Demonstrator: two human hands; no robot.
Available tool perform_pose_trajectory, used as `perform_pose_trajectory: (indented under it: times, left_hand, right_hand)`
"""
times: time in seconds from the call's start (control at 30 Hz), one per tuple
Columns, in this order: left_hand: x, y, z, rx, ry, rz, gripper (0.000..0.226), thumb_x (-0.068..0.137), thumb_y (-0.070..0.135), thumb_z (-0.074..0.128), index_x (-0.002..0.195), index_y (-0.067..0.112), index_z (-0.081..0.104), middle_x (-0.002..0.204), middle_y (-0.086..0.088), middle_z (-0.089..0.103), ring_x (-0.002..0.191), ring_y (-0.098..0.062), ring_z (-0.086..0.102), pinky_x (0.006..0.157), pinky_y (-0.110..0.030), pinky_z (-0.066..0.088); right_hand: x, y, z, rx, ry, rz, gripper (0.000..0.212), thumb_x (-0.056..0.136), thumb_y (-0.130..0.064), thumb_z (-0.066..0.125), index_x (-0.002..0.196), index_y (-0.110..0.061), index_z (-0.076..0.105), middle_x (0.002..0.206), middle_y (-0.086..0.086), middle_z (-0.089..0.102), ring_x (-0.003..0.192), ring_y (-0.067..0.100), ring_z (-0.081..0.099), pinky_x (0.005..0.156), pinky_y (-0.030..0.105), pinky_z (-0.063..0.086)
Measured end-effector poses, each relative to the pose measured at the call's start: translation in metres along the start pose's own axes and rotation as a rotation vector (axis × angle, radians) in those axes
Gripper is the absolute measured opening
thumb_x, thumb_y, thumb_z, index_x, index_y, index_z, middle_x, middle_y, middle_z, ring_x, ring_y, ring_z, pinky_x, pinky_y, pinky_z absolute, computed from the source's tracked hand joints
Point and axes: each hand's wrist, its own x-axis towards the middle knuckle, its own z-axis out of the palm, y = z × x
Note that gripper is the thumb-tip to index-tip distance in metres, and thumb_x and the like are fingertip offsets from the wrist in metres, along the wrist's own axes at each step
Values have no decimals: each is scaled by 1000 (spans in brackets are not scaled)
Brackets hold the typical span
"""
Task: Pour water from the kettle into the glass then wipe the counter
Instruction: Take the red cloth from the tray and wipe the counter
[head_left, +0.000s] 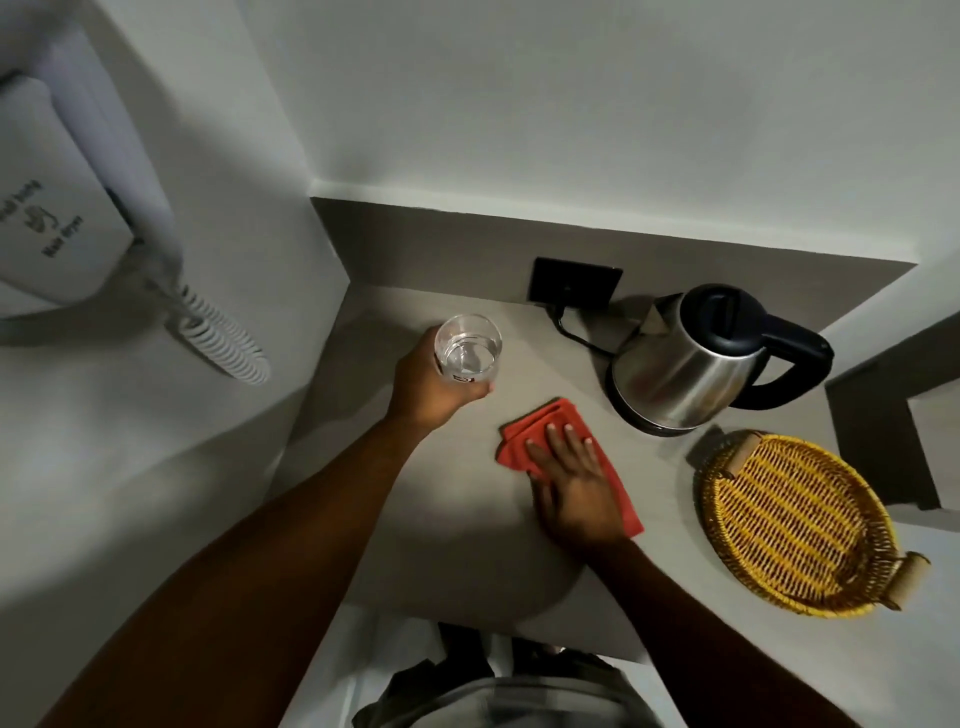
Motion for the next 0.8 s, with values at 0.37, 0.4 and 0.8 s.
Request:
perform_pose_trajectory:
  times: [0.37, 0.4, 0.8]
  left_hand:
    - [-34, -9, -19, 15, 29, -17, 87, 49, 39, 95, 127, 25, 58, 117, 7, 68, 102, -8, 64, 84, -15, 50]
    - [-34, -9, -22, 4, 38, -26, 85, 49, 40, 94, 124, 26, 59, 114, 9, 69, 101, -7, 65, 84, -16, 51]
    - [-22, -10, 2, -49, -26, -68, 86, 47, 30, 97, 125, 24, 58, 115, 6, 69, 104, -12, 65, 91, -33, 55]
  right_hand:
    - [97, -38, 15, 21, -17, -2, 48, 102, -24, 47, 150, -19, 41, 161, 14, 26, 151, 35, 11, 122, 51, 4]
    - [95, -47, 19, 17, -50, -68, 50, 102, -25, 46, 151, -18, 39, 161, 14, 26, 151, 35, 10, 122, 51, 4]
    - [-14, -38, 11, 65, -162, -392, 55, 83, -13, 75, 135, -17, 61, 149, 14, 46, 140, 44, 34, 120, 54, 12]
